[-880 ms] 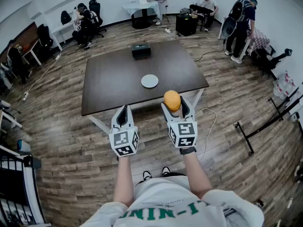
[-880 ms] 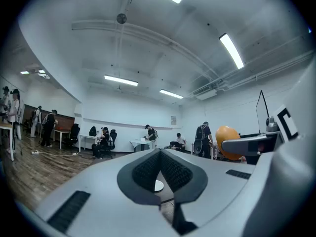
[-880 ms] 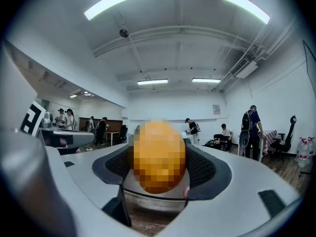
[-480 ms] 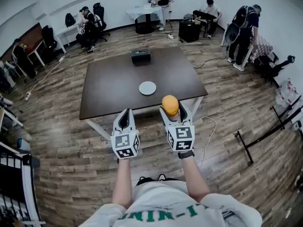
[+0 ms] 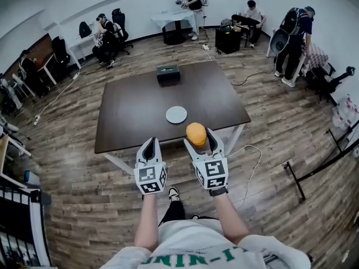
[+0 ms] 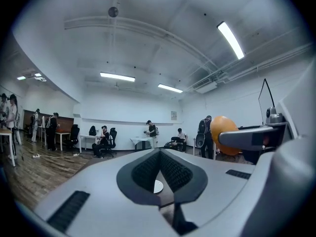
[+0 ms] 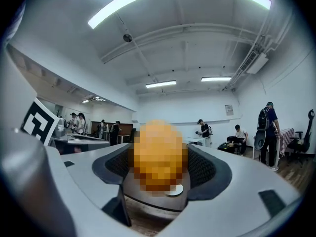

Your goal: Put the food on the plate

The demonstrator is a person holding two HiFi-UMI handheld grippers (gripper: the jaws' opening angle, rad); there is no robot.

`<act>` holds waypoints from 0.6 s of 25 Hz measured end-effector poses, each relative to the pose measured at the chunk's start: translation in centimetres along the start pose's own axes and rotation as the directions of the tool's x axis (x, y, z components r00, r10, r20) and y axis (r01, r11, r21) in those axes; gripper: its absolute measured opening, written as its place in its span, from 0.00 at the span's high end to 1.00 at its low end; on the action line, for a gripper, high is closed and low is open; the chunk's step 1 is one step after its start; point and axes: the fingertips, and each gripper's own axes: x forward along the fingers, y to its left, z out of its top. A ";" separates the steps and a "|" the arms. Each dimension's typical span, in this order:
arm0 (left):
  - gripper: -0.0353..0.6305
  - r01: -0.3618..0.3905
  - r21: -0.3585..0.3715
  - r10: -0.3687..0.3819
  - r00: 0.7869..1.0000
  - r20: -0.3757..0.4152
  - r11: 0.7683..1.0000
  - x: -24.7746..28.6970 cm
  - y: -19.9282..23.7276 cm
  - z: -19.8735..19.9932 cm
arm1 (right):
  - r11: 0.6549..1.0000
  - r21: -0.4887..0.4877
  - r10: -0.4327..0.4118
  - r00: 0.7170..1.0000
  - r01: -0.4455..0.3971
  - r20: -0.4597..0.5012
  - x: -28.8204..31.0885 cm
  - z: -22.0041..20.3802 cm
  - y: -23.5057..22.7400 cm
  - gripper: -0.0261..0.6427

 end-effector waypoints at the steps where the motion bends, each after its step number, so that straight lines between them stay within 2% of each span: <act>1: 0.94 -0.003 0.010 0.002 1.000 0.003 1.000 0.7 0.1 0.0 | 1.000 0.006 -0.004 1.000 0.004 0.000 0.7 -0.2 -0.4 0.45; 6: 0.94 -0.008 0.011 0.008 1.000 0.006 1.000 5.0 2.0 -0.3 | 0.999 0.040 -0.007 1.000 0.008 -0.026 5.5 -1.7 -1.7 0.45; 15: 0.94 0.043 0.010 -0.043 0.999 -0.007 0.999 14.3 7.7 -0.6 | 0.998 0.061 -0.024 0.999 0.026 -0.048 16.6 -2.1 -2.9 0.45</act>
